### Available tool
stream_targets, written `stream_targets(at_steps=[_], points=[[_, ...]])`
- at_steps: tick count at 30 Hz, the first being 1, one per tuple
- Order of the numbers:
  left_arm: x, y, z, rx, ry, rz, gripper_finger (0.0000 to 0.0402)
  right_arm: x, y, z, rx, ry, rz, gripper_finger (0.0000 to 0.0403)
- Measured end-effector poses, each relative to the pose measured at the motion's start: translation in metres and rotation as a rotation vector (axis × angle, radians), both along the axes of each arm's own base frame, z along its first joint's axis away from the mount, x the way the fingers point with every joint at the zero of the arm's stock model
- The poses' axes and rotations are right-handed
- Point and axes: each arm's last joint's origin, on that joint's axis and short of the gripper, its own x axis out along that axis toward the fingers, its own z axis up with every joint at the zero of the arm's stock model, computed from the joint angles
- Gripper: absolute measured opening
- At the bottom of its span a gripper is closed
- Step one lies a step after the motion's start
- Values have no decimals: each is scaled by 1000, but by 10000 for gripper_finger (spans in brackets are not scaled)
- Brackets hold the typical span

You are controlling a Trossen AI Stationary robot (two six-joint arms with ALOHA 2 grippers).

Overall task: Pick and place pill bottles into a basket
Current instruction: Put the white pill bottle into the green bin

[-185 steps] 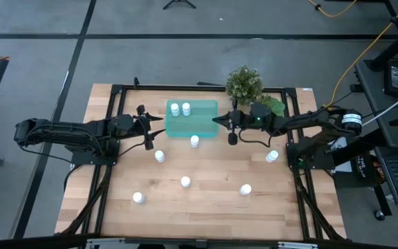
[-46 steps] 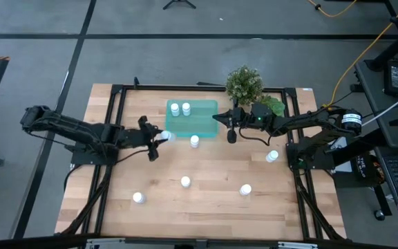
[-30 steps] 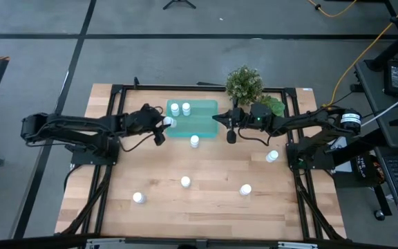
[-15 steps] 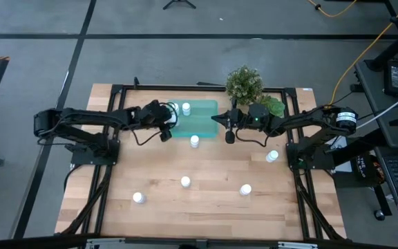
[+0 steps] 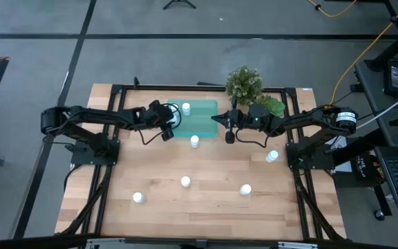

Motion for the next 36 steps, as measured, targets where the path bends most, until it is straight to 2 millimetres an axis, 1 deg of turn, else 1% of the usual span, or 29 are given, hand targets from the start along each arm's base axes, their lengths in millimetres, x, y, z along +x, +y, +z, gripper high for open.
stream_targets(at_steps=[5,14,22,27,36], points=[[4,10,-6,-27,-24,9,148,0,0,0,-1,1,0,5],[2,22,-19,-54,20,33,148,0,0,0,-1,1,0,5],[3,26,-19,-42,14,31,148,0,0,0,-4,1,1,5],[4,24,-19,-79,-11,-11,148,0,0,0,-12,2,1,5],[2,31,-18,-77,-19,15,148,0,0,0,-11,3,1,5]])
